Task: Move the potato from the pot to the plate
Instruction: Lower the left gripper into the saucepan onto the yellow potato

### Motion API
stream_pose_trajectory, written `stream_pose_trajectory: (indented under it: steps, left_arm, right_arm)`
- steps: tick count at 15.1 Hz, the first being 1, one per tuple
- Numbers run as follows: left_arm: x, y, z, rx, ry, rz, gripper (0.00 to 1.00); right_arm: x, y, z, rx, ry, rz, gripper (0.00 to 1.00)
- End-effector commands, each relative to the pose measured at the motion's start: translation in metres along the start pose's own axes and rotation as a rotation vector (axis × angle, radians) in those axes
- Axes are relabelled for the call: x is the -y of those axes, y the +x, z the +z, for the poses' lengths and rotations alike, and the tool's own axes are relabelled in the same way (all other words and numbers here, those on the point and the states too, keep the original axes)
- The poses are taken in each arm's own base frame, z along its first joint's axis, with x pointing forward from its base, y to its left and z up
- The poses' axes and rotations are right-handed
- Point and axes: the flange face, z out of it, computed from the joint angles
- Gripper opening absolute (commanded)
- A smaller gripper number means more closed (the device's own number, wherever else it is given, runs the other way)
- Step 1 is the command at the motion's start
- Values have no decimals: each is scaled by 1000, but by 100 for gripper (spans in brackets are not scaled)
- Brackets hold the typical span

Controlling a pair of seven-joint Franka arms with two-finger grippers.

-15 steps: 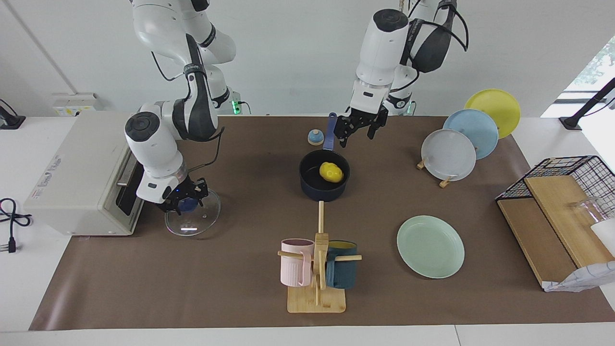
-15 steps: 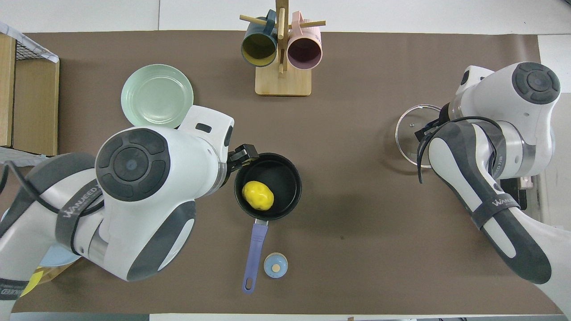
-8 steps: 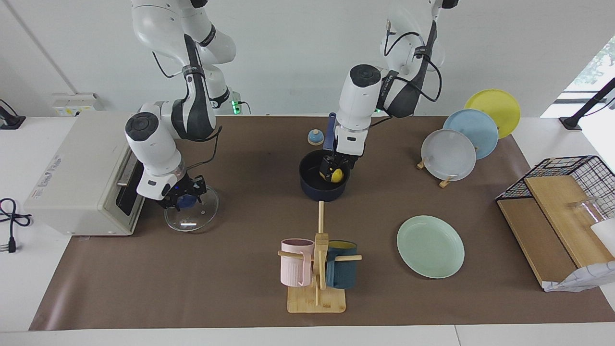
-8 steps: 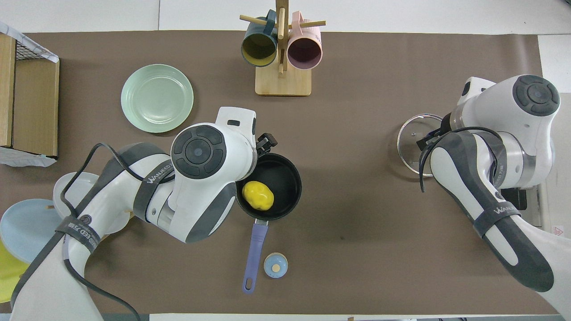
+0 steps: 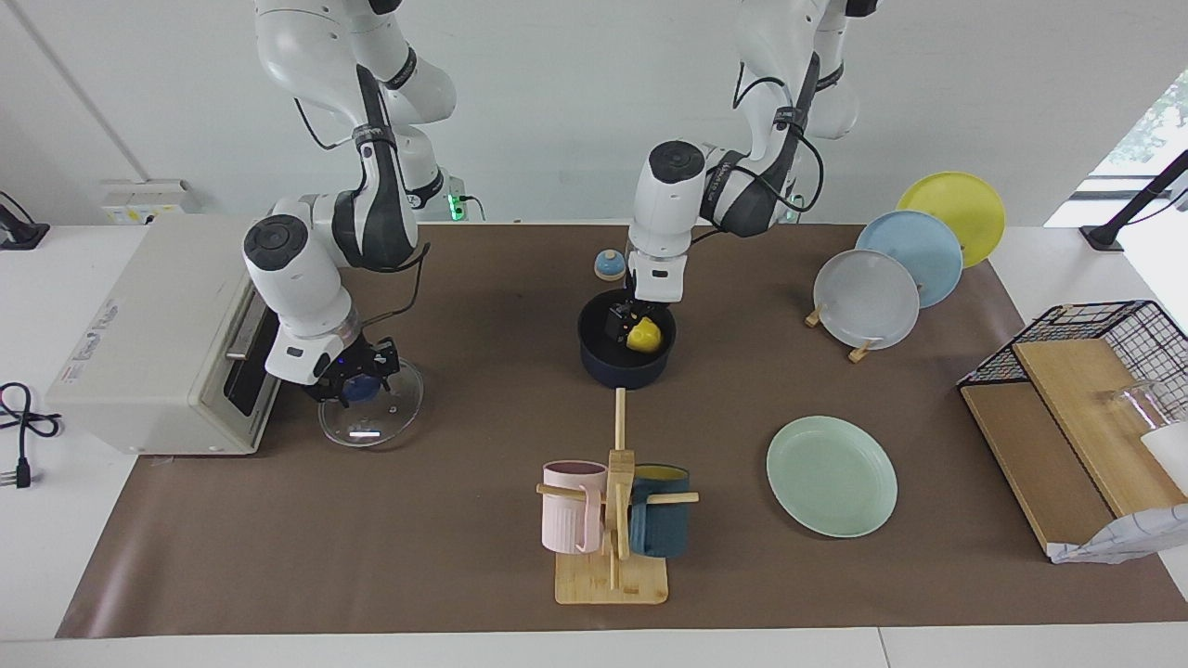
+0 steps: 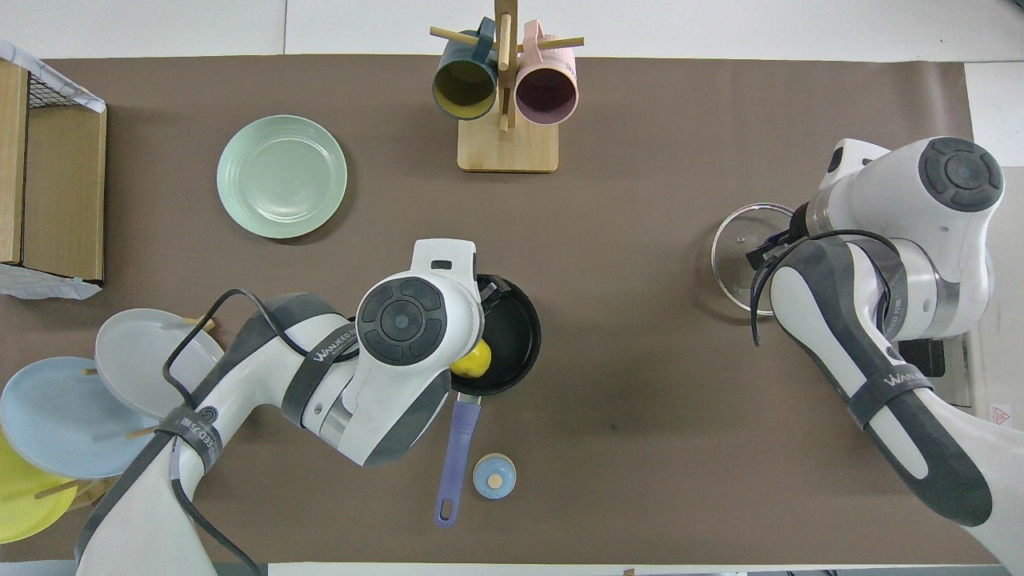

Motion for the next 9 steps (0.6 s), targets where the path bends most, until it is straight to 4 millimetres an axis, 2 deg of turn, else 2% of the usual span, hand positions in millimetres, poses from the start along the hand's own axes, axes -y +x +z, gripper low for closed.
stream_pose_trajectory:
  steps: [1,2,4,7,9]
  left_arm:
    - [15,-13,2,-3,-29,-45,100]
    - [16,-18,8,-3,-30,-48,100]
    - [23,-25,20,-1,-24,-62,100]
    - [27,-37,29,4,-6,-92,100]
    - [26,-37,32,4,-3,-117,100]
  right_arm:
    - [-3,-8,-8,-28,-18,-46,58]
    - [-3,-6,-8,-46,-29,-51,58]
    - [-13,-7,10,-40,-28,-50,58]
    - [-16,-9,12,-42,-33,-63,59]
    - [-15,-13,19,-35,-29,-60,59]
